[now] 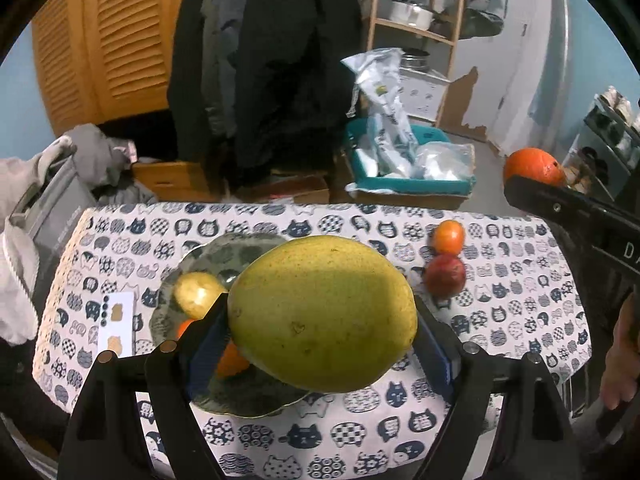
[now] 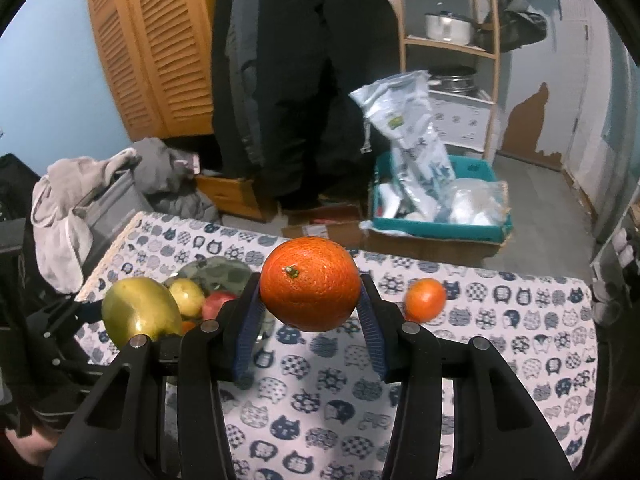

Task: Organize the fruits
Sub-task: 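Lift the pear and orange with both tools and carry them over the bowl, then lower the pear and orange into the bowl and open both tools, then withdraw both open tools from the bowl toward the remaining orange and apple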

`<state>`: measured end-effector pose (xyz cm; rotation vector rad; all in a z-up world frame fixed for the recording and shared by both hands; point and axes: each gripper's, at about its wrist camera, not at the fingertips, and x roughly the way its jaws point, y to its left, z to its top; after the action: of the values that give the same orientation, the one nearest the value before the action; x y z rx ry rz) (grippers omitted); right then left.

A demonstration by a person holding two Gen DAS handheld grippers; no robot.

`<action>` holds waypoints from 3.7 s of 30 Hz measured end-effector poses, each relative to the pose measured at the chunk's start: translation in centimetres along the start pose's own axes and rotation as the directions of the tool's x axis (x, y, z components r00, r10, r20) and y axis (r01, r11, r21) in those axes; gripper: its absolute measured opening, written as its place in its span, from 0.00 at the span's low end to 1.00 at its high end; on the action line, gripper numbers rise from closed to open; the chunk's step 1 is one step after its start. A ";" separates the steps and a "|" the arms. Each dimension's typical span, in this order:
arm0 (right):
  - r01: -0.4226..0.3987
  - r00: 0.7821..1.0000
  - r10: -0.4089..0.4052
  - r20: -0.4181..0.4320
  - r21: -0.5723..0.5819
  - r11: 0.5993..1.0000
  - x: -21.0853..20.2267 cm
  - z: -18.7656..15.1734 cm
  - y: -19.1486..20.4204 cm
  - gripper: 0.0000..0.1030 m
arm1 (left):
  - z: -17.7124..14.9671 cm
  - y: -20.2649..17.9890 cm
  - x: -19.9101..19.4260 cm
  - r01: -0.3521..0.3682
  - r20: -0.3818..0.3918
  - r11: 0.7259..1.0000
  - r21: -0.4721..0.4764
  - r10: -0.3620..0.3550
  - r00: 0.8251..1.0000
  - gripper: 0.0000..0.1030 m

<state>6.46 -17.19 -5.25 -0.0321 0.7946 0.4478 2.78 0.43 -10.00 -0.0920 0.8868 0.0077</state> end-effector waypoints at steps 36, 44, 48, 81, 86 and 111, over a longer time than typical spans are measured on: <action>-0.078 0.952 0.064 -0.301 -0.034 0.996 14.6 -4.2 5.8 0.44 | -5.4 6.4 12.7 -0.021 -0.354 0.984 -0.178 -0.044 0.934 0.83; -0.076 0.952 0.064 -0.300 -0.028 0.997 14.6 -4.1 5.8 0.45 | -4.4 6.5 11.8 0.002 -0.318 0.982 -0.189 -0.063 0.946 0.83; -0.080 0.953 0.072 -0.295 -0.015 0.997 14.8 -3.7 5.8 0.45 | -3.9 7.9 10.9 -0.008 -0.301 0.974 -0.225 -0.062 0.952 0.83; -0.089 0.937 0.066 -0.343 -0.051 0.995 16.9 -3.2 8.0 0.64 | -3.0 14.5 6.8 -0.108 -0.233 0.939 -0.327 0.030 0.972 0.83; -0.064 0.959 0.046 -0.279 -0.053 0.997 14.3 -1.7 7.5 0.64 | -2.1 13.5 5.4 -0.071 -0.196 0.943 -0.324 0.007 0.981 0.83; 0.059 0.998 -0.059 -0.002 -0.056 0.997 1.0 1.7 3.7 0.74 | 2.1 7.2 -2.8 -0.007 0.014 0.983 -0.183 0.009 1.000 0.92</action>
<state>6.70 -13.14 -4.24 -0.1077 0.7831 0.4141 2.29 7.84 -7.06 -0.2593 0.8699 0.0973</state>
